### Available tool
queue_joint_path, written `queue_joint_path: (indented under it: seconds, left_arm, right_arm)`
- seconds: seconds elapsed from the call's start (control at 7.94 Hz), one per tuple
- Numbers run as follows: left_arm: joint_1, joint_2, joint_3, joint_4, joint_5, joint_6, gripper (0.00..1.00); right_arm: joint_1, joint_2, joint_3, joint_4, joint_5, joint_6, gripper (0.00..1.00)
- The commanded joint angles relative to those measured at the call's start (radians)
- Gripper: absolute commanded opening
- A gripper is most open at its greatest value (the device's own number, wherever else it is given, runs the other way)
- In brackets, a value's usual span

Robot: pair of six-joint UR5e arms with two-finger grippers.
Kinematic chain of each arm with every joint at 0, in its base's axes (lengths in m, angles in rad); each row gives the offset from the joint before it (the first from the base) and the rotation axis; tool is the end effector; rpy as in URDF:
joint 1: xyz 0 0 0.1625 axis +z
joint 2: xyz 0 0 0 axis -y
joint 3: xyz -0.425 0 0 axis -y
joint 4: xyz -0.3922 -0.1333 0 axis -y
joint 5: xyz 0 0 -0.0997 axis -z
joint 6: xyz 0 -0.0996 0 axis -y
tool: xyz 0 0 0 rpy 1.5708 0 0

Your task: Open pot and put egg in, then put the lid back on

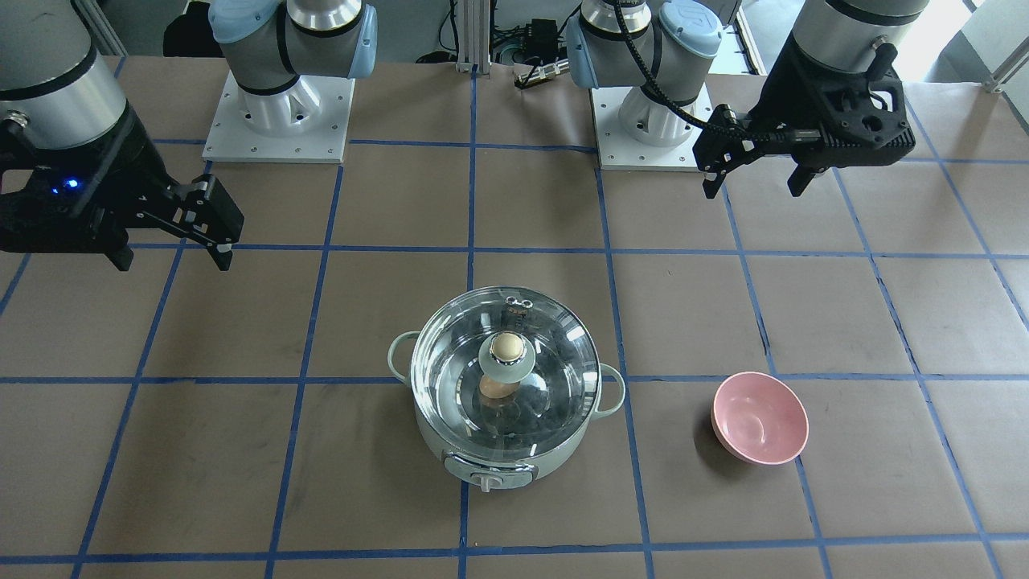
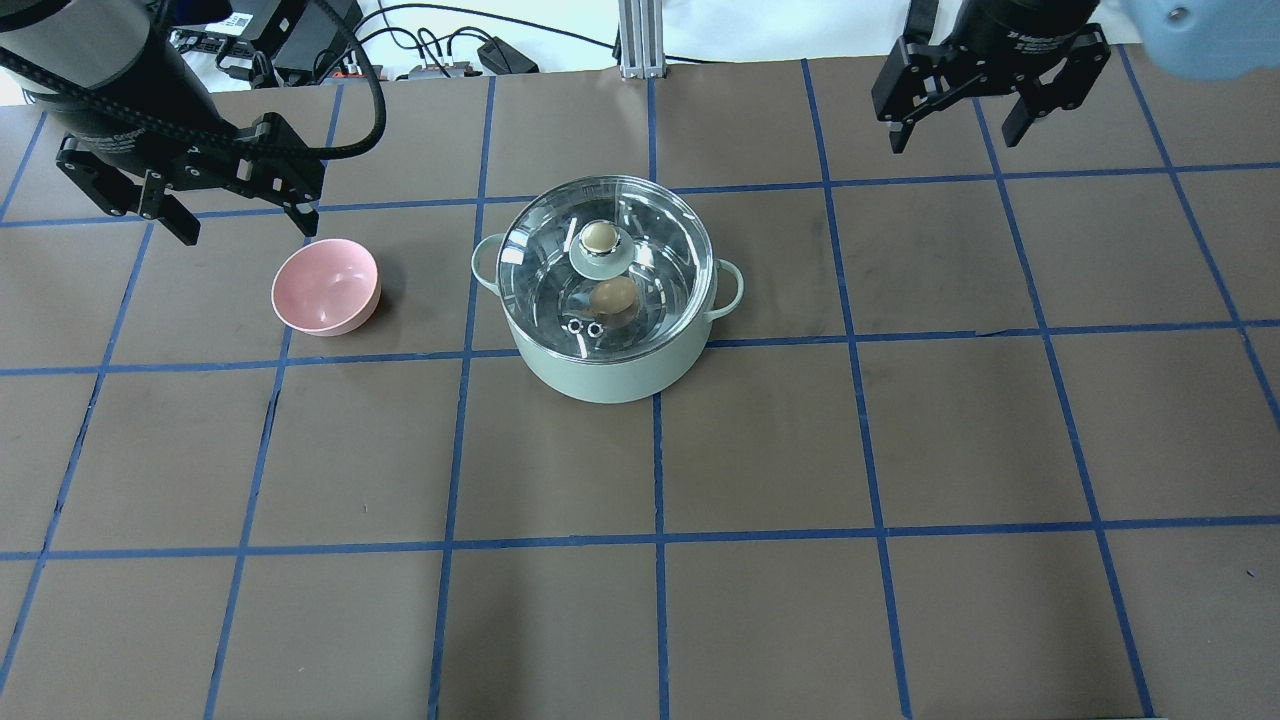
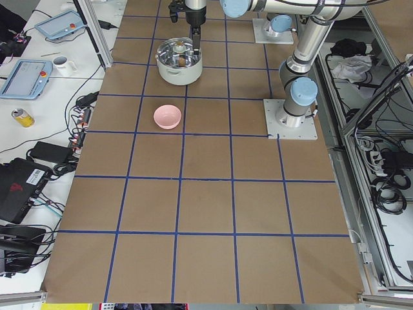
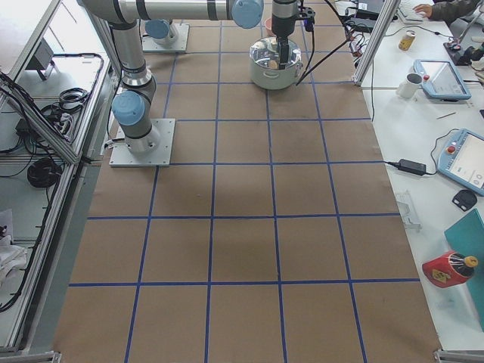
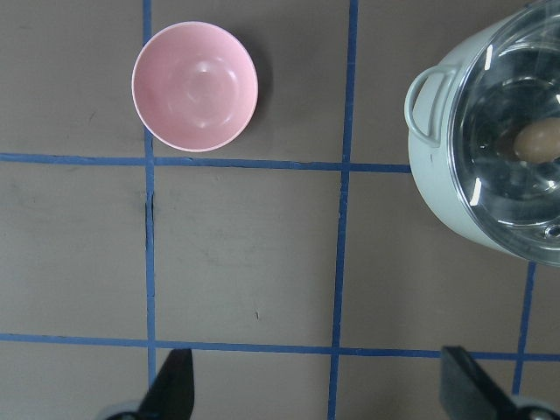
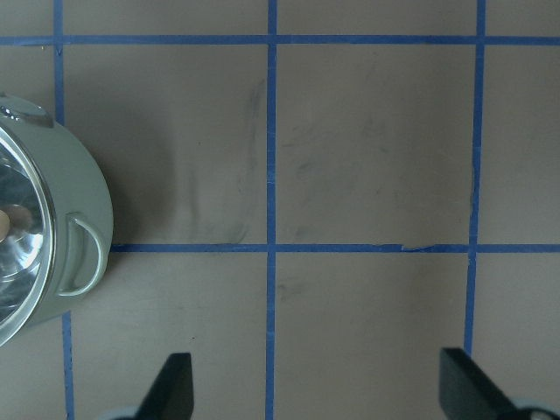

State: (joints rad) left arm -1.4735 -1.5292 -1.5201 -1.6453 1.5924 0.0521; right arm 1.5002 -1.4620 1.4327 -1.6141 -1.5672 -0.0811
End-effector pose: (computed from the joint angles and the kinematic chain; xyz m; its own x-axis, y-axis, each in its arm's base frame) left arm -0.0845 -0.4848 0.5255 -0.9987 -0.0455 -0.0225 -0.0452 0.9988 -0.0166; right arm 0.0949 -0.5529 0.5044 -0.9999 -0.0106 0.0023 -0.0107 0.9973 -0.0726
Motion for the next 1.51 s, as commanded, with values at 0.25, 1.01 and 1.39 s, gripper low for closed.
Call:
queue_joint_path:
  seconds: [0.25,1.01,1.39]
  left_arm:
    - [-0.001,-0.002,0.000,0.001,0.000,0.002,1.00]
    - [0.001,-0.006,0.000,0.002,0.000,0.000,1.00]
    - [0.001,-0.006,0.000,0.002,0.000,0.003,1.00]
  right_arm:
    - [-0.012,-0.003,0.002,0.008,-0.005,-0.012,1.00]
    - [-0.012,-0.032,0.041,0.016,-0.013,-0.012,1.00]
    - [-0.014,-0.046,0.043,0.003,0.003,-0.012,1.00]
